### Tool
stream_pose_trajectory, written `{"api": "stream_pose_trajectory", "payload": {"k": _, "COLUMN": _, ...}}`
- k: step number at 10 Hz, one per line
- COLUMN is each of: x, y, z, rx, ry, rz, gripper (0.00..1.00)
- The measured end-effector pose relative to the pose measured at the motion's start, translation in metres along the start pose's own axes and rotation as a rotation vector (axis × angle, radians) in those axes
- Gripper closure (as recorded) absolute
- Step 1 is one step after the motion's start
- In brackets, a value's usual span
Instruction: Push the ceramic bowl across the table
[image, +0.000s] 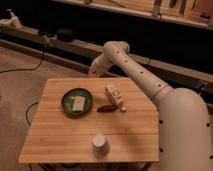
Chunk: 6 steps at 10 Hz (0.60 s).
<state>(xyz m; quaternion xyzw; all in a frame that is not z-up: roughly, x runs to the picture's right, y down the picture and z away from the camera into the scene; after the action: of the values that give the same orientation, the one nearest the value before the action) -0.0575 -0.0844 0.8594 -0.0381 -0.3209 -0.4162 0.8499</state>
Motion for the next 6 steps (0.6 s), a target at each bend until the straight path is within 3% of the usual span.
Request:
{"api": "stream_pose_trajectory", "payload": {"k": 4, "x": 0.012, "y": 0.030, "z": 0.007, "rx": -0.041, "ry": 0.060, "rz": -0.033, "gripper": 1.00}}
{"api": "stream_pose_trajectory", "payload": {"k": 6, "x": 0.008, "y": 0.039, "z": 0.017, "rx": -0.040, "ry": 0.077, "rz": -0.054, "gripper": 1.00}}
